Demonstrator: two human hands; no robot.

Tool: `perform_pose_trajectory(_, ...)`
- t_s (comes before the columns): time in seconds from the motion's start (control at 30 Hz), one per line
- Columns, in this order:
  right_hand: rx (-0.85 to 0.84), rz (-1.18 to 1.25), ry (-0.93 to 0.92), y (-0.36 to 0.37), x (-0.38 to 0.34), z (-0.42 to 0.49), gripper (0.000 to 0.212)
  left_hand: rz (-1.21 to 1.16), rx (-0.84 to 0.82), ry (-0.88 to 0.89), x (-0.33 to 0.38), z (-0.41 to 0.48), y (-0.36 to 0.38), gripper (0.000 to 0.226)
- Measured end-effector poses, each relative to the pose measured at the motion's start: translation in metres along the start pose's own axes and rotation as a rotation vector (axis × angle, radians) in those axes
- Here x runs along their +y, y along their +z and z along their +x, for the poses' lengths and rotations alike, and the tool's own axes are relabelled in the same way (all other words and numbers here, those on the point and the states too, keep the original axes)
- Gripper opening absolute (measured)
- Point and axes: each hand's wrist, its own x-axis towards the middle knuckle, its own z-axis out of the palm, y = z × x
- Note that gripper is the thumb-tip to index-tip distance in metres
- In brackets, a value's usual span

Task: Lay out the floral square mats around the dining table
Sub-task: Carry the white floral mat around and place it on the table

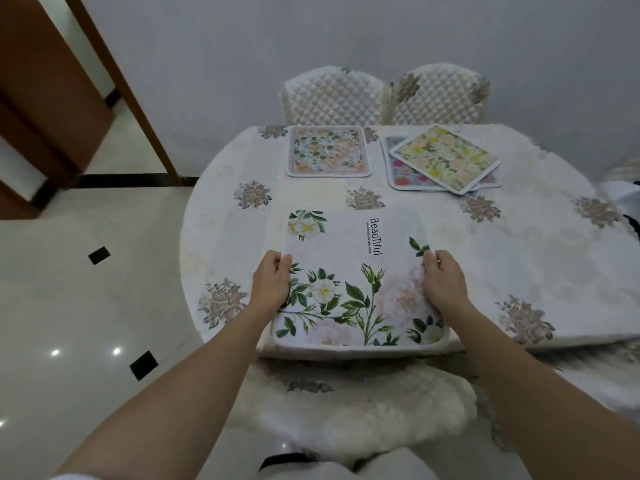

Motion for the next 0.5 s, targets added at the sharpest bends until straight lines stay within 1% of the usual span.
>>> perform_pose_trajectory(0.27, -0.115, -0.138, 0.031, 0.063, 0.009, 0.055, 0.033, 0.068, -0.037, -0.124, -0.035, 0.059, -0.003, 0.022)
perform_pose_trajectory(0.5, -0.206, -0.185, 0.133, 0.103, 0.035, 0.079, 0.03, 0.119, -0.057, -0.201, -0.067, 0.083, 0.005, 0.028)
